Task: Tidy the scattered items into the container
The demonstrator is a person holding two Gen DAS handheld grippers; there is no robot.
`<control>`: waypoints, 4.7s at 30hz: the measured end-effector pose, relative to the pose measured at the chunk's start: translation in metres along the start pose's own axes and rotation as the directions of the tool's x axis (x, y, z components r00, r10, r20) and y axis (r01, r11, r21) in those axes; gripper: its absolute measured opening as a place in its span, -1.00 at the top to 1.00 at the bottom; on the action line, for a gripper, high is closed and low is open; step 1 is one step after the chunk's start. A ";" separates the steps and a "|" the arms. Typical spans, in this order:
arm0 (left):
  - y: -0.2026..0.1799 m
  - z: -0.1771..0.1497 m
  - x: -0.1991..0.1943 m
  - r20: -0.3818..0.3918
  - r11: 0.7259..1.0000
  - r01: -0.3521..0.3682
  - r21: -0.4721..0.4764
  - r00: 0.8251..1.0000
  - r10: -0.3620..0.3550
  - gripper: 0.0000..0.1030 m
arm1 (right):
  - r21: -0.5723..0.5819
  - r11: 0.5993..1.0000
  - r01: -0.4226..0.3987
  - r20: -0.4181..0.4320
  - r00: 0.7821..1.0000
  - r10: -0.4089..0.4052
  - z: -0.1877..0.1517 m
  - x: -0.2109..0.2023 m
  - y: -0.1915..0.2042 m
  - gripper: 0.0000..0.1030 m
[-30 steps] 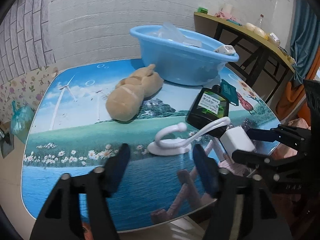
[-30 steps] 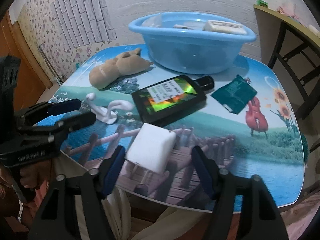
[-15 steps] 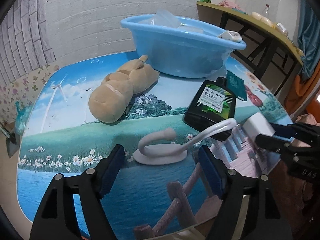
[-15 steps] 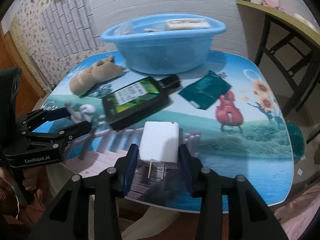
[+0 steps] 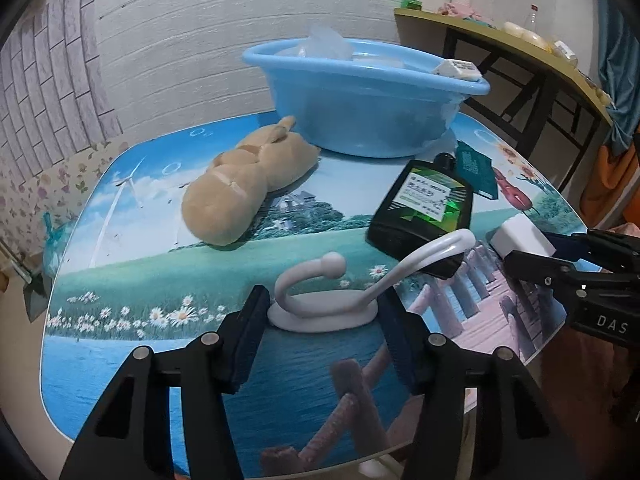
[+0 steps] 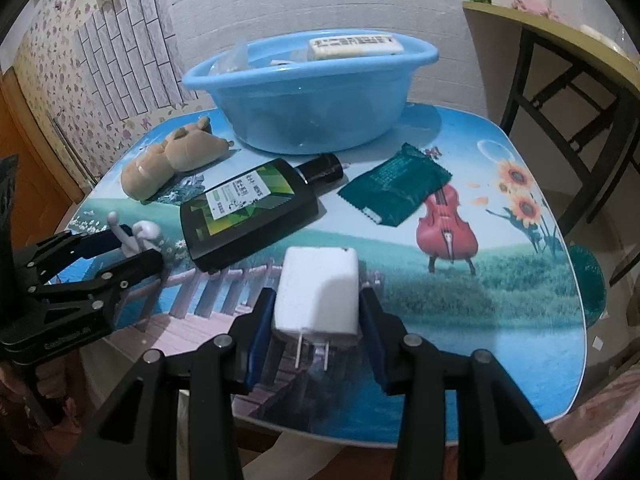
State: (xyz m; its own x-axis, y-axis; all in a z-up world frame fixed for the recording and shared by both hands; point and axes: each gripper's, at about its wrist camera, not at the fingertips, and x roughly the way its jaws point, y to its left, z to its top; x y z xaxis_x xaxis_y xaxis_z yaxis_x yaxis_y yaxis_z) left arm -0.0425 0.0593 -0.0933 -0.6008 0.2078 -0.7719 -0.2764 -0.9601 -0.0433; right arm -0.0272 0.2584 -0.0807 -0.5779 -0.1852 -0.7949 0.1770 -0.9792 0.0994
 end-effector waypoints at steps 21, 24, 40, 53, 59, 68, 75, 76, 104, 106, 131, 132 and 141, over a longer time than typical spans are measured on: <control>0.009 -0.006 -0.001 0.015 0.997 -0.067 -0.035 0.998 0.068 -0.10 | -0.042 0.997 0.067 0.035 0.997 -0.066 -0.008 0.008 0.002 -1.00; 0.010 -0.006 -0.001 0.016 0.997 -0.064 -0.038 0.998 0.064 -0.10 | -0.038 0.996 0.075 0.043 0.996 -0.073 -0.008 0.006 0.001 -0.69; 0.025 0.000 -0.026 0.057 0.995 -0.014 -0.100 0.998 0.020 -0.09 | -0.055 0.998 0.025 0.154 0.988 -0.016 0.004 -0.023 0.003 0.27; 0.017 0.020 -0.030 0.052 0.998 0.011 -0.054 0.999 -0.008 0.03 | -0.050 0.999 -0.016 0.198 0.980 0.026 0.024 -0.032 0.001 0.27; 0.021 0.002 -0.033 0.020 0.997 0.052 -0.058 0.999 -0.051 -0.48 | -0.022 1.000 -0.021 0.184 0.983 0.025 0.022 -0.029 -0.008 0.27; 0.016 -0.020 -0.038 -0.011 0.994 0.105 -0.030 0.994 -0.106 -0.56 | -0.002 1.000 -0.026 0.174 0.984 0.026 0.019 -0.027 -0.011 0.27; 0.008 -0.028 -0.022 -0.031 0.995 0.090 0.030 0.996 -0.089 -0.56 | -0.007 1.000 -0.026 0.171 0.985 0.027 0.017 -0.030 -0.008 0.27; 0.008 -0.027 -0.022 -0.025 0.995 0.089 0.036 0.996 -0.088 -0.42 | -0.007 1.000 -0.025 0.173 0.985 0.026 0.017 -0.030 -0.008 0.27; 0.006 0.072 -0.077 0.214 0.998 0.062 0.011 0.975 -0.062 -0.05 | -0.061 0.994 -0.089 0.299 0.949 0.103 0.060 -0.062 0.001 0.27; 0.006 0.081 -0.076 0.225 0.998 0.064 0.010 0.972 -0.065 -0.05 | -0.065 0.994 -0.092 0.311 0.944 0.108 0.069 -0.062 0.001 0.27; -0.025 0.168 0.010 0.193 0.993 0.094 0.068 0.976 -0.105 -0.07 | -0.054 0.991 -0.121 0.323 0.937 0.132 0.130 -0.002 -0.038 0.27; -0.026 0.169 0.012 0.193 0.993 0.094 0.070 0.976 -0.105 -0.07 | -0.049 0.991 -0.124 0.327 0.935 0.134 0.134 0.000 -0.041 0.27; -0.024 0.171 0.026 0.173 0.993 0.103 0.055 0.979 -0.111 -0.27 | -0.013 0.992 -0.128 0.344 0.931 0.124 0.151 0.016 -0.051 0.24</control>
State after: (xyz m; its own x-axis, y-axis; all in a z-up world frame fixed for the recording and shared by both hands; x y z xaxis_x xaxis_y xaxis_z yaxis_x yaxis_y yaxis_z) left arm -0.1803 0.1203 -0.0040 -0.6871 0.3423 -0.6409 -0.3776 -0.9218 -0.0875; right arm -0.1655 0.2923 -0.0083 -0.7897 -0.3228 -0.5217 0.2599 -0.9463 0.1921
